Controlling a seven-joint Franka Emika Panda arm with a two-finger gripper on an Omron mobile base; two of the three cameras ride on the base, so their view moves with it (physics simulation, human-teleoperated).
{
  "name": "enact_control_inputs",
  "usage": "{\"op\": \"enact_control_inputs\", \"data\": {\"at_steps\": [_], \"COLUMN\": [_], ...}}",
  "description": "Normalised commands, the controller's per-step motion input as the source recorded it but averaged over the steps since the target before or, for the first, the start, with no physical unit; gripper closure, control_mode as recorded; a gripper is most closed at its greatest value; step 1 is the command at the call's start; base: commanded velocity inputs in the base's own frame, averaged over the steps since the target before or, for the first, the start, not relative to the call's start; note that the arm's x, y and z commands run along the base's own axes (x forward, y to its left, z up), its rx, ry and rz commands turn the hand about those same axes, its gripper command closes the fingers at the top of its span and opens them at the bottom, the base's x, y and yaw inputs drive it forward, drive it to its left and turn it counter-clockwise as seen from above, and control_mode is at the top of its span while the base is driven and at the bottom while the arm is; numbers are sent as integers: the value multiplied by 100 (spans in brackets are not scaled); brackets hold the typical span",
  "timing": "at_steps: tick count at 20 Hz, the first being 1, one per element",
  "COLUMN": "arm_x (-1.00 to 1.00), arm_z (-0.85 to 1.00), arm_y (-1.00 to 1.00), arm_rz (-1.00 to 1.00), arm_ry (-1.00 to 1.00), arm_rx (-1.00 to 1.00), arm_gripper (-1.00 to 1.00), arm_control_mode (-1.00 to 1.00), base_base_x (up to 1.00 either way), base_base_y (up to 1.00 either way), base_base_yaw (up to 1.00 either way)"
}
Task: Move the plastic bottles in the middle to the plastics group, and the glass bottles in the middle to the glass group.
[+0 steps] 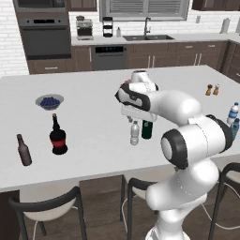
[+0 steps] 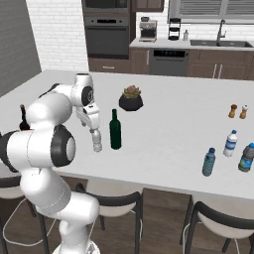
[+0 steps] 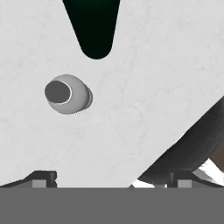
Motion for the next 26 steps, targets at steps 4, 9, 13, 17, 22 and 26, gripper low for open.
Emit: {"op": "enact_control_inputs", "data": {"at_steps": [4, 9, 13, 17, 22, 26], "arm_x": [23, 13, 27, 30, 23, 24], "arm_z": [-17, -9, -1, -8, -14, -20], "arm_y": [-5, -6, 0, 0, 0, 0], "arm_rz": [-3, -3, -3, -6, -5, -5], "arm_ry": [0, 0, 0, 0, 0, 0], "arm_rx": [0, 3, 0, 0, 0, 0], "arm_gripper": [-100, -100, -100, -100, -100, -100], "arm_control_mode": [-100, -100, -100, -100, -100, -100], "base_base_x": [0, 0, 0, 0, 0, 0], "base_base_y": [0, 0, 0, 0, 0, 0], "base_base_yaw": [0, 0, 0, 0, 0, 0]}}
